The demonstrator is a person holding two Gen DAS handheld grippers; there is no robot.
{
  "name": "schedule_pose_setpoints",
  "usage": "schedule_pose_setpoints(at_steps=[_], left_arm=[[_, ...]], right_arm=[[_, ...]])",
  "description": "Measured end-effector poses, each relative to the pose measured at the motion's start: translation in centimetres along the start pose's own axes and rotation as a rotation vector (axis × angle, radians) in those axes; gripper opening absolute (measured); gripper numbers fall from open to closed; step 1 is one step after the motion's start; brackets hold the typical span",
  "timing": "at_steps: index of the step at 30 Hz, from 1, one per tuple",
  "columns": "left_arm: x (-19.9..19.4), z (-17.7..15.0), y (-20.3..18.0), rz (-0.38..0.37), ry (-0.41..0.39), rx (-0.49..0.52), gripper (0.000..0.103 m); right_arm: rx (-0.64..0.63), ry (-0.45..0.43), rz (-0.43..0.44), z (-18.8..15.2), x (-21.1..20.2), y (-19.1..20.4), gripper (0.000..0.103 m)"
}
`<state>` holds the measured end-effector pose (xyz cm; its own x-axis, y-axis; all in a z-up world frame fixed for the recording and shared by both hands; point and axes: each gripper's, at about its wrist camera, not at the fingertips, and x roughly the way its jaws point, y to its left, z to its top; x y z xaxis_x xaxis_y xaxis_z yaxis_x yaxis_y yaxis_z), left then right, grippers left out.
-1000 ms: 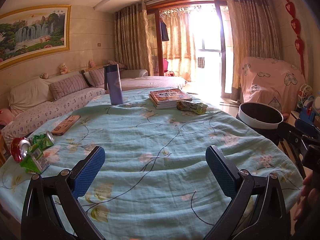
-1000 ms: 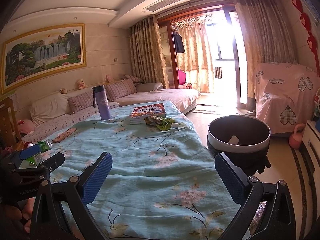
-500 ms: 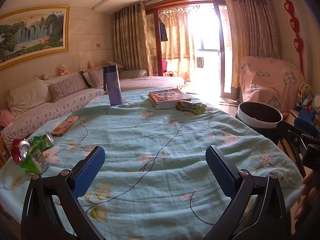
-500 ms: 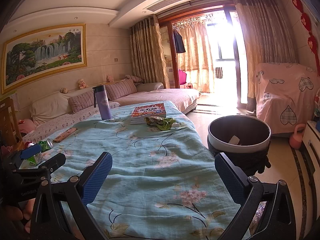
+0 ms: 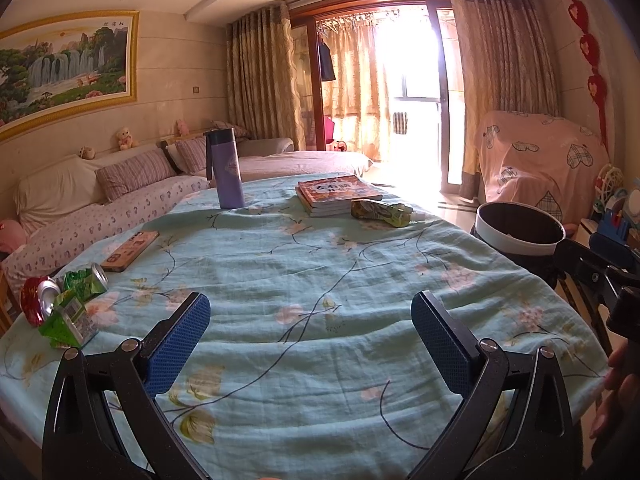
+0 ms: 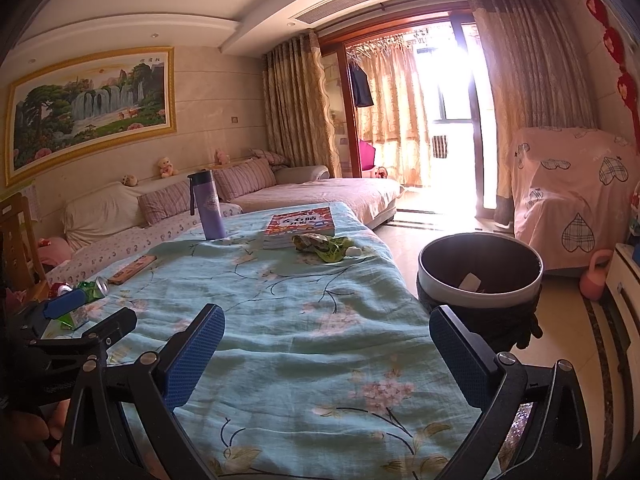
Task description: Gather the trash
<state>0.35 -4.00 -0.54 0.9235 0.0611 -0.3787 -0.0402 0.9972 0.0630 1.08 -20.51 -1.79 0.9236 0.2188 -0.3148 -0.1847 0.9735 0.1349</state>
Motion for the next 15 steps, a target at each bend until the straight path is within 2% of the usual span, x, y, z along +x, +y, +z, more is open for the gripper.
schedule_pose_setpoints(at_steps=[15], left_arm=[[1.3,-0.1,-0.1,-0.014,0.036,-0.004,0.103]], right_arm=[[0.009,0.025,0.009,0.0,0.2,-0.6,0.103]])
